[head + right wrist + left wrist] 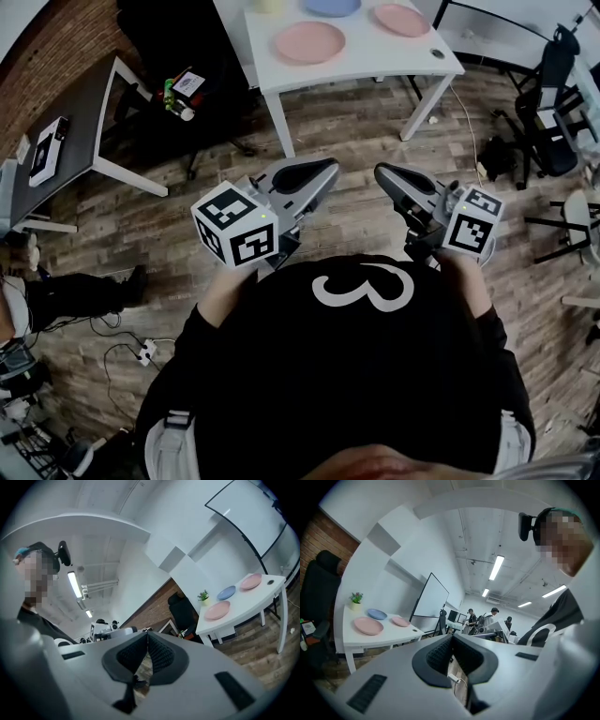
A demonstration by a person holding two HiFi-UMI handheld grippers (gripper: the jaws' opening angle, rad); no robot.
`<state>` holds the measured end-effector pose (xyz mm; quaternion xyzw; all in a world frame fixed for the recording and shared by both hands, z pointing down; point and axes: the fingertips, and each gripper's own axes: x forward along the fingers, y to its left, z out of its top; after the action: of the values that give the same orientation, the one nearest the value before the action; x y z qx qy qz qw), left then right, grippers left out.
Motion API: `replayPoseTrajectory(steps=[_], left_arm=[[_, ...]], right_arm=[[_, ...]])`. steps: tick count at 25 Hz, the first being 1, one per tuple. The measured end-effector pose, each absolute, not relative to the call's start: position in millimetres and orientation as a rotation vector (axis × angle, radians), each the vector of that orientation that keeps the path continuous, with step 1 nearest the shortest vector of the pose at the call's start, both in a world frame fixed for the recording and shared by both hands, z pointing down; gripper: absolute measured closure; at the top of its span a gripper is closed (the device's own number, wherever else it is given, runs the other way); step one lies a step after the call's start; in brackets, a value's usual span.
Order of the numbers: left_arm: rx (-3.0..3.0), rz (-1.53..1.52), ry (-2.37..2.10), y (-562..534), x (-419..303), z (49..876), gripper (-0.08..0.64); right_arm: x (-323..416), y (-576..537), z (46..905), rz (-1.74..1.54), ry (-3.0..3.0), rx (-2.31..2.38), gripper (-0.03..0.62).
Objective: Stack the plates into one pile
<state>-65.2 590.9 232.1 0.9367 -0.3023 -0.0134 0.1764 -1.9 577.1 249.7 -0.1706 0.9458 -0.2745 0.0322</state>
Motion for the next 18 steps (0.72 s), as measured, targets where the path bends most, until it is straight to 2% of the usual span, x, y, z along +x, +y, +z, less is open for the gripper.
replayPoseTrajectory(steps=[8,18], left_arm=[[2.608,-0.055,-0.850,571,-61,233,0.545],[2.580,0.007,-0.908,503,-28,240,0.545]], right_arm=[[6,561,254,-0.886,2.883,-0.501,0.568],[38,489,256,-0.872,2.935,-0.545,0.568]])
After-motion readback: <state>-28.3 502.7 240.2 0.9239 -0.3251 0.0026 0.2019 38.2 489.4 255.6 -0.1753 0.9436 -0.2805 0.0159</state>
